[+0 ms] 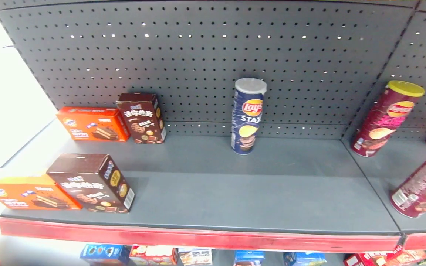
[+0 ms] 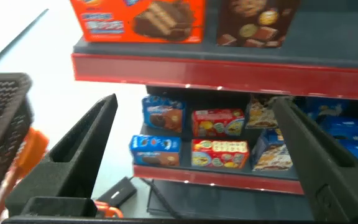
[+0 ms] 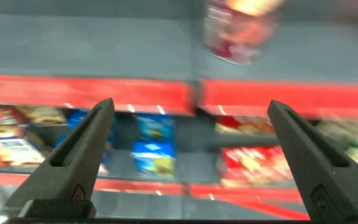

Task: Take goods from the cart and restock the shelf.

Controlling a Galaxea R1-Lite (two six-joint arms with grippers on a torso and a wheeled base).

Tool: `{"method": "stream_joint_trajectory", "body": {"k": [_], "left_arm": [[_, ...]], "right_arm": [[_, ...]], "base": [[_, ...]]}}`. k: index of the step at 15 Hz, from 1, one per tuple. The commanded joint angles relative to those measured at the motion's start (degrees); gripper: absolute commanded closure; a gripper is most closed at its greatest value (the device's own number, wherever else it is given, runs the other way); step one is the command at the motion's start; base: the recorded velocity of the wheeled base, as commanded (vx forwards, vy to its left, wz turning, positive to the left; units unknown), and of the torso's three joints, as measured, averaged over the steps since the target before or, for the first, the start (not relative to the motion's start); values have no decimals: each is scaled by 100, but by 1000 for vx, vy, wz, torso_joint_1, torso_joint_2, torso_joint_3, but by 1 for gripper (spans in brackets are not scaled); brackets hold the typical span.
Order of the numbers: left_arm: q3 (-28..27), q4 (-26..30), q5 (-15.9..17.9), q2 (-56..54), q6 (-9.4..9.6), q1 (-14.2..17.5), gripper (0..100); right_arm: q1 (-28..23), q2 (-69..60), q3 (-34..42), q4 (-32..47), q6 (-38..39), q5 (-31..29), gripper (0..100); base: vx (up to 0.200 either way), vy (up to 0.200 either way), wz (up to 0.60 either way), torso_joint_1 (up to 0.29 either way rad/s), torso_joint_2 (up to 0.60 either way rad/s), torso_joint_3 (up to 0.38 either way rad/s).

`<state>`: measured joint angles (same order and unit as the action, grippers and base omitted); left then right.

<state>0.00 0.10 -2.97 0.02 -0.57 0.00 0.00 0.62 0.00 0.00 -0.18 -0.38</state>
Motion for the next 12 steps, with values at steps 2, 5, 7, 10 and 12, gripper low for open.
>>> {"method": "stream_joint_trajectory", "body": {"k": [2, 5, 7, 10, 12], "left_arm": [[0, -1, -10, -2, -4, 0, 0], [0, -1, -1, 6, -4, 0, 0], [0, -1, -1, -2, -4, 0, 0], [0, -1, -10, 6, -4, 0, 0], [0, -1, -1, 6, -4, 0, 0]], "right_arm": [[0, 8, 0, 0, 1, 3, 0], [0, 8, 0, 0, 1, 3, 0], [0, 8, 0, 0, 1, 3, 0], [0, 8, 0, -9, 18, -15, 0], [0, 8, 0, 0, 18, -15, 0]], "base": [[0, 0, 600, 12, 7, 7], [0, 0, 600, -4, 2, 4], [0, 0, 600, 0, -2, 2], [0, 0, 400, 2, 3, 2], [0, 0, 0, 0, 0, 0]]}}
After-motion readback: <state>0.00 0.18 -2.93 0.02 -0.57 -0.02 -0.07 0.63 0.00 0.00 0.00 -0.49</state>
